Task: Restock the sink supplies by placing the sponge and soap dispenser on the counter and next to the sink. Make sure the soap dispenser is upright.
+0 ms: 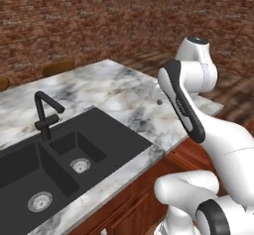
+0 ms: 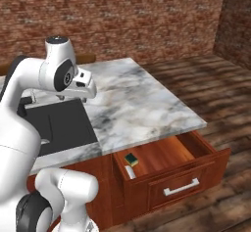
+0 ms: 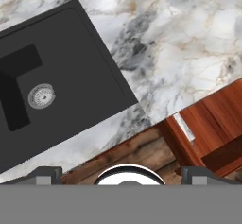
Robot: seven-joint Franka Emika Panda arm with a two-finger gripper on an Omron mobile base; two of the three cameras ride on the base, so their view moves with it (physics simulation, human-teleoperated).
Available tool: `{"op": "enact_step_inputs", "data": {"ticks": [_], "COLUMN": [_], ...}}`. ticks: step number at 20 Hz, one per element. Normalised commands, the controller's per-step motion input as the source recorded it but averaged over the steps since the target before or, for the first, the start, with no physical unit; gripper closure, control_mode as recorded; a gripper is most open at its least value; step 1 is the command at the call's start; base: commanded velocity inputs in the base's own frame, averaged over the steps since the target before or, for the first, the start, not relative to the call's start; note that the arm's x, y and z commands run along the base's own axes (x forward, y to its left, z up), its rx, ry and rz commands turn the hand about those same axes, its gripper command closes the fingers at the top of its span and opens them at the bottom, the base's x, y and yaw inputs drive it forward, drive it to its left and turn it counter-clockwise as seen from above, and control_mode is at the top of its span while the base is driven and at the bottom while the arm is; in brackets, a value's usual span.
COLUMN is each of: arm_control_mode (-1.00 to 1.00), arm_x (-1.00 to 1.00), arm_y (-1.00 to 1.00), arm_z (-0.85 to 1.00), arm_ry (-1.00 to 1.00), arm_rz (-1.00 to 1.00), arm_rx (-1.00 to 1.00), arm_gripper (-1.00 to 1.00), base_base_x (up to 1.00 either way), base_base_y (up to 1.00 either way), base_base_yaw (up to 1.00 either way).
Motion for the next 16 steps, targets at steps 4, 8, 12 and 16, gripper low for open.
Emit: {"op": "enact_step_inputs", "data": {"ticks": [4, 8, 12, 16], "arm_control_mode": [1.00, 1.00, 1.00, 1.00], "arm_x": [0.00, 0.00, 0.00, 0.00], "arm_y": [0.00, 0.00, 0.00, 0.00], "arm_z": [0.00, 0.00, 0.00, 0.00], "arm_ry": [0.00, 0.00, 0.00, 0.00], "arm_rz": [0.00, 0.00, 0.00, 0.00], "arm_rx": [0.00, 0.00, 0.00, 0.00], "arm_gripper": [-1.00, -1.00, -1.00, -1.00], "base_base_x": [0.06, 0.22, 0.23, 0.03], "base_base_y": [0.03, 0.02, 0.00, 0.00], "base_base_yaw": [-0.03, -0.01, 0.00, 0.00]}}
